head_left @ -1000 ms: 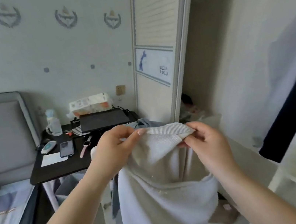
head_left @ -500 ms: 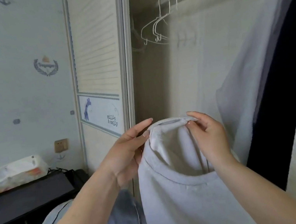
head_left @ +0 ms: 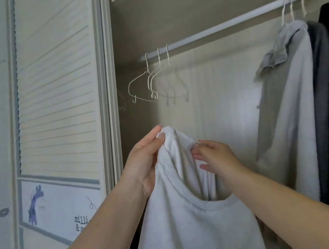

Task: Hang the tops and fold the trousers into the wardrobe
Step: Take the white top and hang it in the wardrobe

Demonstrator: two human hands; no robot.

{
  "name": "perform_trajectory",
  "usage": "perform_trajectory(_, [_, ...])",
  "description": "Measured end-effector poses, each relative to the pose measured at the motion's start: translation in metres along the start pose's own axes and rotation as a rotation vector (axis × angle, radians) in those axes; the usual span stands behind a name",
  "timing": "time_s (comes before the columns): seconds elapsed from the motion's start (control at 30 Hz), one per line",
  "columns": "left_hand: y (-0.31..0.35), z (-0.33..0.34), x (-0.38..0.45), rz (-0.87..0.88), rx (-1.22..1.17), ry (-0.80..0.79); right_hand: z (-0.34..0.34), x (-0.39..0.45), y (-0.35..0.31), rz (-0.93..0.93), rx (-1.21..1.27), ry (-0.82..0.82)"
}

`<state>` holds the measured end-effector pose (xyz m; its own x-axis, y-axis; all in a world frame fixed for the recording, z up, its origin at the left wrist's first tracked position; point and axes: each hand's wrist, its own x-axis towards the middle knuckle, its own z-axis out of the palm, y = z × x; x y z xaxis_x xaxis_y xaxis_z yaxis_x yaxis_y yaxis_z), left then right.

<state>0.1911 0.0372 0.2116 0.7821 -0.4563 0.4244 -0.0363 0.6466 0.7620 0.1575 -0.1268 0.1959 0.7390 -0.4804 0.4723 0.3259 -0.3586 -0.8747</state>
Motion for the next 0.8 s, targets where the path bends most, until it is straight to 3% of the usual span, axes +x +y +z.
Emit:
perform_trajectory(0.23, [0.032,0.008,0.084,0.122,0.016,0.017,0.025,0.091,-0.025,0.018,-0.038,-0.088])
perform_trajectory(0.5, [0.060,0.008,0.170,0.225,0.158,0.076,0.049,0.207,-0.089,-0.355,-0.377,0.111])
perform_trajectory(0.8, [0.090,-0.015,0.223,0.354,0.346,0.157,0.097,0.298,-0.121,-0.491,-0.560,0.074])
